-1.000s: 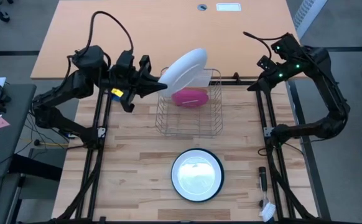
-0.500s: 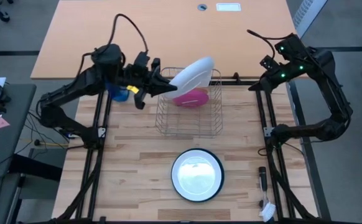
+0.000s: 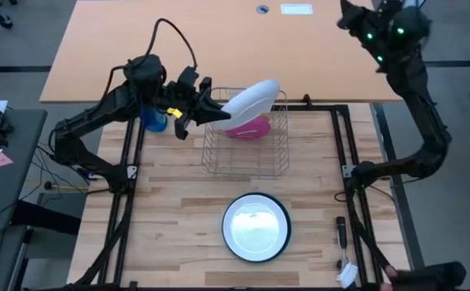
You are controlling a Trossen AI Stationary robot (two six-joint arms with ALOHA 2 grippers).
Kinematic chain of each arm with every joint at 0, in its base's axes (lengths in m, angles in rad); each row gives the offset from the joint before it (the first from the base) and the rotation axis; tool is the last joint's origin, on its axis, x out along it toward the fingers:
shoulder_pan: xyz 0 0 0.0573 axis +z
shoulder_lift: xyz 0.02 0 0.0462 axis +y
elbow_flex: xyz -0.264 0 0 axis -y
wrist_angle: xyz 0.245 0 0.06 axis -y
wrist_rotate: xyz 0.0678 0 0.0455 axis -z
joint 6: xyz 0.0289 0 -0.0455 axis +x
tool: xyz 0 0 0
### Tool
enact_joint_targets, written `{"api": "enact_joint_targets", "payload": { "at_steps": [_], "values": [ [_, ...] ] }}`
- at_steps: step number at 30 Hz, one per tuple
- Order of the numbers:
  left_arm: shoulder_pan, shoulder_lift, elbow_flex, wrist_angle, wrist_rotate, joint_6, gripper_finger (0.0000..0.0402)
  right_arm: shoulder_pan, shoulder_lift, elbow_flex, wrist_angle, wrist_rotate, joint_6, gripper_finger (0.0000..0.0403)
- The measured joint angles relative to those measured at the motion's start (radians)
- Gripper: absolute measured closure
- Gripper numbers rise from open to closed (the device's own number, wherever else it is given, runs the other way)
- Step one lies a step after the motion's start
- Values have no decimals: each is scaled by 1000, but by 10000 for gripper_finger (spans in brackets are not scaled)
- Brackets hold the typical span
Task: Sort dishes
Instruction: Put the white plate in the dish rack
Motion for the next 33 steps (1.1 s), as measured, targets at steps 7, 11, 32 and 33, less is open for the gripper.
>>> {"api": "enact_joint_targets", "payload": {
  "at_steps": [7, 11, 32, 33],
  "values": [
    [25, 21, 1, -71, 36, -5, 402, -109, 61, 33, -146, 82, -33, 403],
    [30, 41, 1, -47, 78, -39, 402, -116, 29, 34, -261, 77, -94, 403],
    [105, 51, 1, -97, 212, -8, 402, -50, 15, 36, -572, 29, -18, 382],
    [111, 51, 1, -100, 226, -2, 402, -36, 14, 36, -599, 27, -16, 383]
  ]
}}
